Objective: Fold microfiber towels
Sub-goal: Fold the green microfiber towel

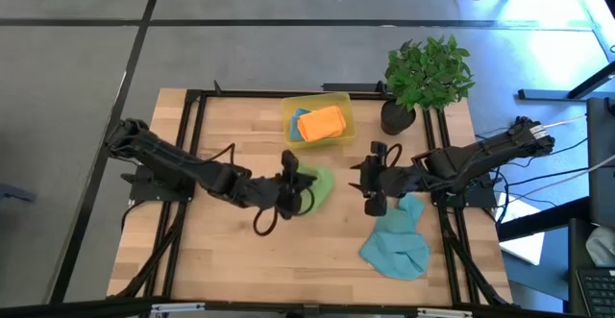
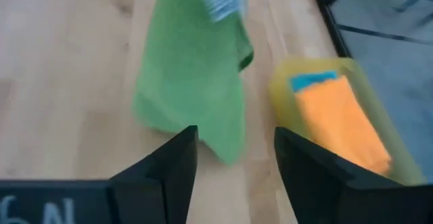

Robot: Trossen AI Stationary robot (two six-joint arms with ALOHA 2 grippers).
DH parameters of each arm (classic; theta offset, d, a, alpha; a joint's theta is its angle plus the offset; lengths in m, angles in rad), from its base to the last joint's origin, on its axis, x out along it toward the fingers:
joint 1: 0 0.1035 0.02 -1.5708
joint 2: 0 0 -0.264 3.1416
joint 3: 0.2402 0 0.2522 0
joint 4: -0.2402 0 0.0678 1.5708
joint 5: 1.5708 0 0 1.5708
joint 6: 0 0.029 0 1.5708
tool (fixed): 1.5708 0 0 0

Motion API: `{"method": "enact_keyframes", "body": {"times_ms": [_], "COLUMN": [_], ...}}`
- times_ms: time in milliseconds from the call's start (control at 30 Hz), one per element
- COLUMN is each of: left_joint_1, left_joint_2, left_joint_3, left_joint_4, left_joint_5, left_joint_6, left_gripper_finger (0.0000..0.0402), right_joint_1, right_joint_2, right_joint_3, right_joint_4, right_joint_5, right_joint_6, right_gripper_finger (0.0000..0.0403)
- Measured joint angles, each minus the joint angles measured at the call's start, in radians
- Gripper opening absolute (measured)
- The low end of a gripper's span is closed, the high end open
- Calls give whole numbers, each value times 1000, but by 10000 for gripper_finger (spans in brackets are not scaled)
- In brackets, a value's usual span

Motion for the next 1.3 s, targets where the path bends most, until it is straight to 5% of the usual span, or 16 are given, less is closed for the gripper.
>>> {"method": "enact_keyframes", "body": {"times_ms": [433,733,1000,1300], "left_joint_1": [-71,-59,-59,-86], "left_joint_2": [0,0,-4,-89], "left_joint_3": [5,5,5,5], "left_joint_4": [-3,27,1,-23], "left_joint_5": [192,196,187,162], "left_joint_6": [96,145,149,172], "left_gripper_finger": [0,0,0,0], "right_joint_1": [-155,-231,-224,-133], "right_joint_2": [28,180,204,208], "right_joint_3": [-93,-112,-112,-111], "right_joint_4": [412,631,639,634], "right_joint_5": [-503,-886,-1139,-1142], "right_joint_6": [-131,-106,-80,-54], "right_gripper_finger": [197,197,197,197]}}
